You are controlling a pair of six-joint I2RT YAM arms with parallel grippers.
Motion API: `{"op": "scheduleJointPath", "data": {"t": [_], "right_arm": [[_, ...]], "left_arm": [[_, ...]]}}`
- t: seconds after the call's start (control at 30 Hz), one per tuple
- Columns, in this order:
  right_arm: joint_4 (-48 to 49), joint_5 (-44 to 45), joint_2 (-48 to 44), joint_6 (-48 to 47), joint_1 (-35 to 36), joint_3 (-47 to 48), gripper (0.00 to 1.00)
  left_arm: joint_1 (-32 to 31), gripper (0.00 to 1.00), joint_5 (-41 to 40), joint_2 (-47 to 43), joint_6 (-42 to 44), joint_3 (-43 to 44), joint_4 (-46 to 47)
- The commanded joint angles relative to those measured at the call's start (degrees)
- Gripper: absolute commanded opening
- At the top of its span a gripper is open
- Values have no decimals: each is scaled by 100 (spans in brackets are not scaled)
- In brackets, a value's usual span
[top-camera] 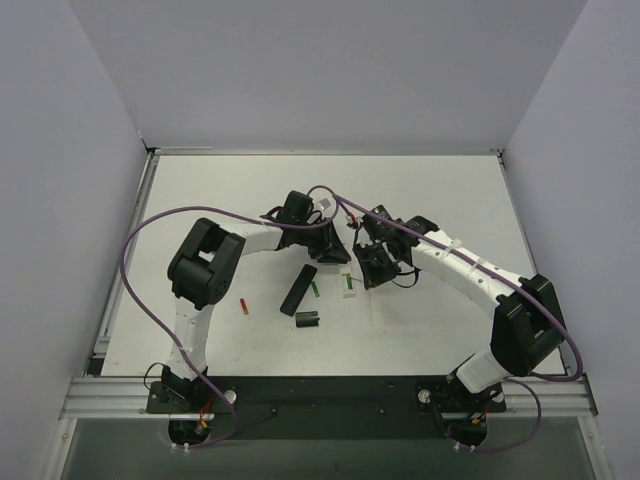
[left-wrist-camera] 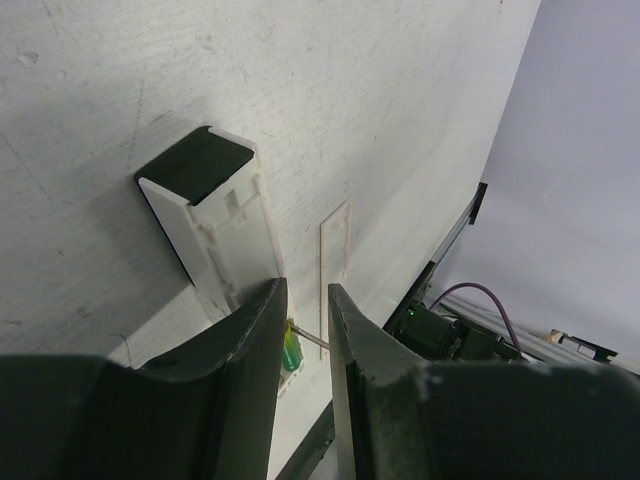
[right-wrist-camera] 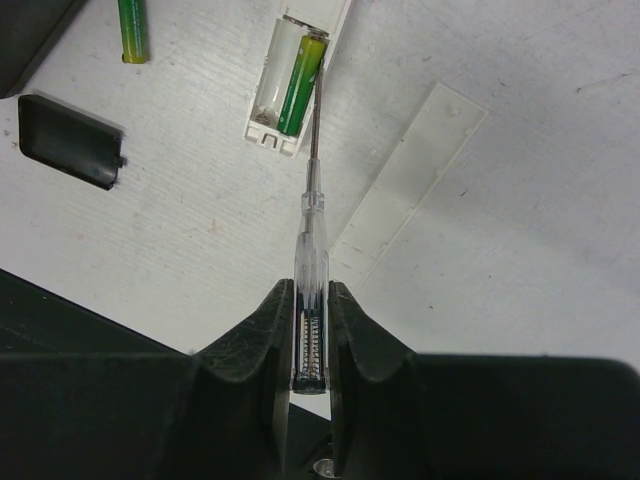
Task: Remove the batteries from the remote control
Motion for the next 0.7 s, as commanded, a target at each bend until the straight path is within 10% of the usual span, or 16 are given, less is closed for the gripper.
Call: {"op": "scheduleJointPath", "data": {"t": [0.0,0.67], "right_arm": [[-210,87,73,77,77,-57,0],[501,-1738,-58,-433,-520,-645,0]], "left_arm": [[-42,34,-211,-13,86,-184,-37],[-77,34,-325,-136,25,-562,68]]}}
